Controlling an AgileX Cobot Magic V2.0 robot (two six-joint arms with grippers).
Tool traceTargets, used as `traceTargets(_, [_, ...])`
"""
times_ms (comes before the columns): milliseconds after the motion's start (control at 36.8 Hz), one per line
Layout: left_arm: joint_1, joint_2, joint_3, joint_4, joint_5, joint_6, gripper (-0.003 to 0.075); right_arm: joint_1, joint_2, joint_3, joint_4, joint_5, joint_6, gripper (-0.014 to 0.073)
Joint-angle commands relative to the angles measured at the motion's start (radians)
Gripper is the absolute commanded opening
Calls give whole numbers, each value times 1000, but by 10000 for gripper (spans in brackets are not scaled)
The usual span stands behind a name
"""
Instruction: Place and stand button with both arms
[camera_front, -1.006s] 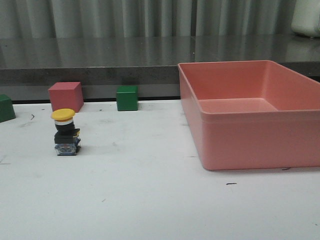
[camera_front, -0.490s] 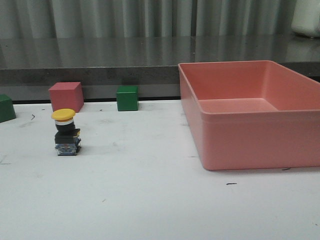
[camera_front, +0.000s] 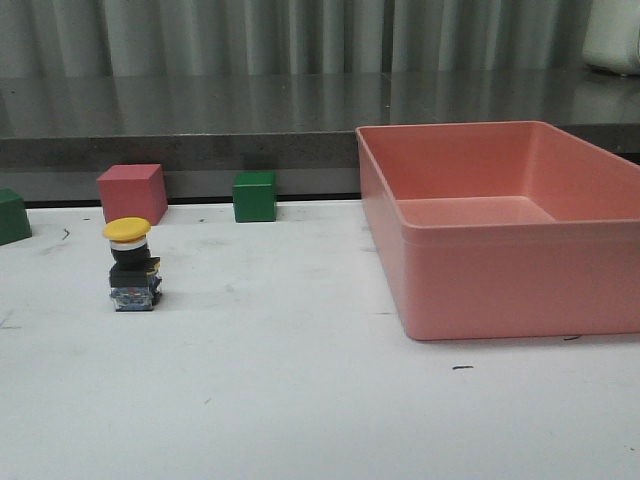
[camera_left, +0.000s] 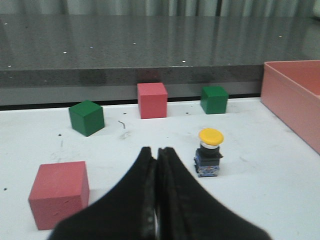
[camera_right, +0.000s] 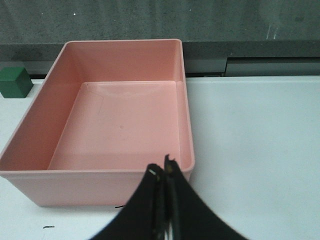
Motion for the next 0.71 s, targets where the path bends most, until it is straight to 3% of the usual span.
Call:
traceTargets(0, [39,-48,24,-13,-95,-13,-20,-3,-1,-26,-18,-81,-9,-68])
traceTargets(544, [203,-61,190,-47,-265,-13,-20,-3,-1,-26,-18,-80,-9,-68])
traceTargets(680, [240,-61,190,-61,-256,-13,-20,-3,-1,-26,-18,-80,-9,-68])
